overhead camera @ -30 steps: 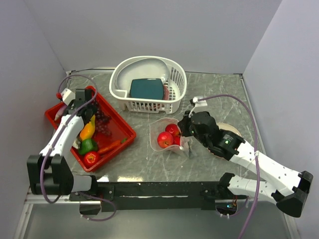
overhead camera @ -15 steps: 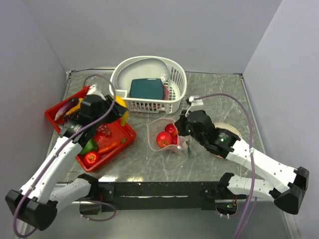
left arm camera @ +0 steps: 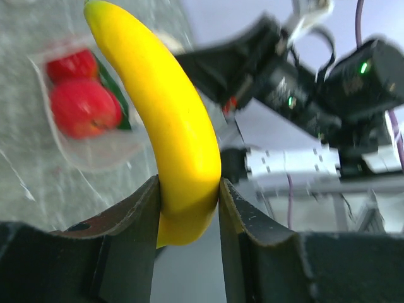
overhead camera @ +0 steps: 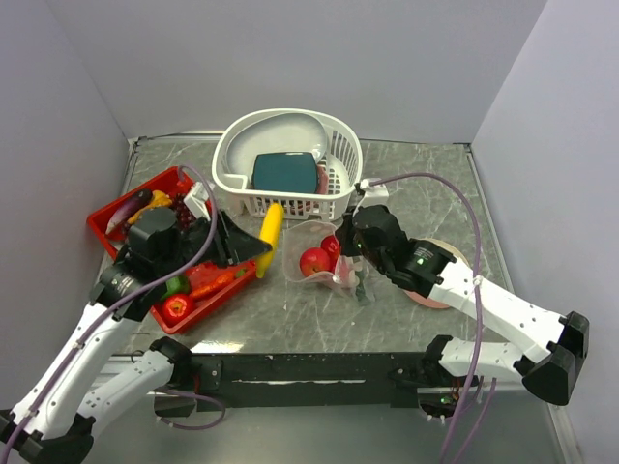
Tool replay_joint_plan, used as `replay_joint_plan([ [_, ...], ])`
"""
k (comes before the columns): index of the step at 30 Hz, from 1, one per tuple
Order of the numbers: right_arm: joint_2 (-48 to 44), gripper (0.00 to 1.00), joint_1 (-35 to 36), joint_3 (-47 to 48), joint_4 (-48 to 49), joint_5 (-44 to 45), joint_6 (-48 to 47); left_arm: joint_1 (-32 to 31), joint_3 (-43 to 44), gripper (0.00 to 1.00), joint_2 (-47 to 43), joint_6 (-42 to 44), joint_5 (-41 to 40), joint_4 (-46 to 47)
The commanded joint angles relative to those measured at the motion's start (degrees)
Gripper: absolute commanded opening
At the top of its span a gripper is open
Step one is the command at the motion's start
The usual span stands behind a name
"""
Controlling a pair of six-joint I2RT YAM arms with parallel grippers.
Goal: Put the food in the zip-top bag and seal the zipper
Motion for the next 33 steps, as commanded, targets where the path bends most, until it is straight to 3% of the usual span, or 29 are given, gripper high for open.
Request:
replay_joint_plan([
  [1, 0.59, 0.00, -0.21, 3.64, 0.39, 2.32, 1.09, -0.49, -2.19, 0.38, 1.08, -0.93, 11.90, 0.41],
  [9, 1.03, 0.00, -0.29, 4.61, -0.84, 2.58, 1.00, -1.46, -0.88, 0.38, 5.64, 3.63, 15.68, -7.07],
  [18, -0.11, 0.00, 0.06, 3.47, -1.19, 1.88, 1.53, -3.04, 2.46, 0.32, 16.01, -1.01, 17.35, -2.07],
  [24, -1.70, 0.00, 1.20, 2.33, -1.28, 1.18, 2.14, -3.66, 9.66, 0.34, 23.83, -0.76, 13.93, -5.05],
  [33, -2.40, 0.00, 1.64, 1.97, -1.72, 0.91, 1.88, -7.00, 22.14, 0.32, 36.75, 8.55, 6.64, -17.44],
])
